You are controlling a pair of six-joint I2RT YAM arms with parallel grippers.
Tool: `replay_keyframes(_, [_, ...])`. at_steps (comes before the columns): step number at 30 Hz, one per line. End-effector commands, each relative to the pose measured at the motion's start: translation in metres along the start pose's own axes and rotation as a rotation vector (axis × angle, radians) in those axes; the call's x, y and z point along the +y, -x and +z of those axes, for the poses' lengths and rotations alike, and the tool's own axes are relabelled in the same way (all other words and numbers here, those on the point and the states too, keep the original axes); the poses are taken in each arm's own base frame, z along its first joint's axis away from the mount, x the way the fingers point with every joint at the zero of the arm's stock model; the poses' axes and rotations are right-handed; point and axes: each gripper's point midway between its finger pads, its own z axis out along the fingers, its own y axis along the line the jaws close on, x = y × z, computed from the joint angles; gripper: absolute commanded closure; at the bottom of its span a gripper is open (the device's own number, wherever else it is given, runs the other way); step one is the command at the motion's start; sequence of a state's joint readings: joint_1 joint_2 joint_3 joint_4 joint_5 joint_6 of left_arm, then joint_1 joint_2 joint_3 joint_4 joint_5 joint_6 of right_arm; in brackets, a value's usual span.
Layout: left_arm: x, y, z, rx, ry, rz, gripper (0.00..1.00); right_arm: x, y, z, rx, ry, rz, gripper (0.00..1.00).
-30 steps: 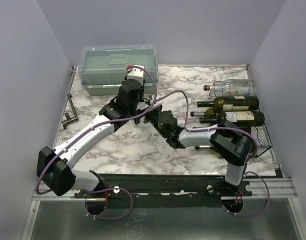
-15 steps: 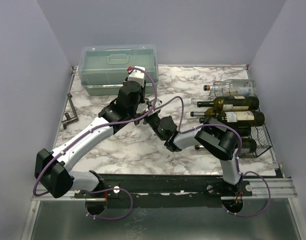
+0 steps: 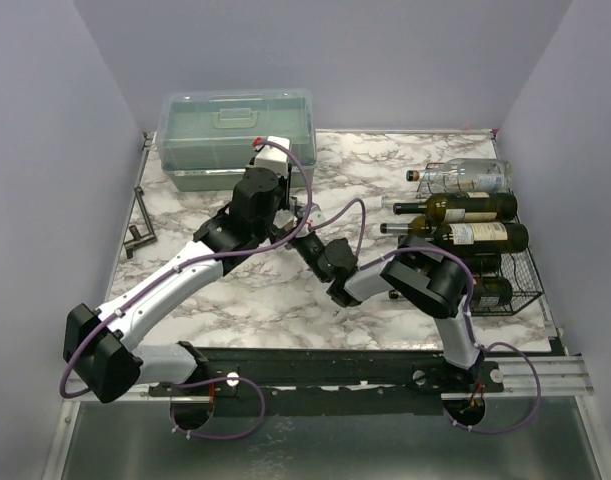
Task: Put the wine bottle on the wine rack
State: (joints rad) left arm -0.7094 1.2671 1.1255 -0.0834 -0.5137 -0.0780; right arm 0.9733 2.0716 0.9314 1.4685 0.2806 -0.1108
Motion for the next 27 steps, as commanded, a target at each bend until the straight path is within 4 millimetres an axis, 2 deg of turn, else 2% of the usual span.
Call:
replay_keyframes(1, [0.009,0.065,-0.021,-0.213,0.0,-0.087,0.78,-0.002,0.027,-0.001,-0.074,0.014,-0.018,0.98])
replay_keyframes(4, [0.015,0.071,-0.027,-0.241,0.017,-0.094,0.56,-0.006,0.028,-0.002,-0.038,0.001,-0.04,1.0])
replay_keyframes(8, [0.021,0.084,-0.038,-0.278,0.021,-0.097,0.18,-0.007,0.036,-0.005,-0.015,0.01,-0.06,0.99])
replay_keyframes(11, [0.027,0.099,-0.052,-0.32,0.009,-0.115,0.01,-0.002,0.039,-0.007,0.006,0.046,-0.07,0.99])
replay_keyframes(16, [0.046,0.118,-0.076,-0.387,0.047,-0.131,0.01,-0.001,0.058,-0.006,0.014,0.078,-0.124,0.99])
replay_keyframes(21, [0.067,0.126,-0.095,-0.453,0.109,-0.154,0.01,0.005,0.084,-0.004,0.065,0.168,-0.231,1.0])
replay_keyframes(25, [0.079,0.129,-0.105,-0.487,0.147,-0.171,0.01,0.001,0.098,-0.011,0.144,0.228,-0.339,1.0])
replay_keyframes(27, [0.085,0.13,-0.11,-0.506,0.163,-0.182,0.01,0.0,0.098,-0.02,0.209,0.287,-0.416,0.99])
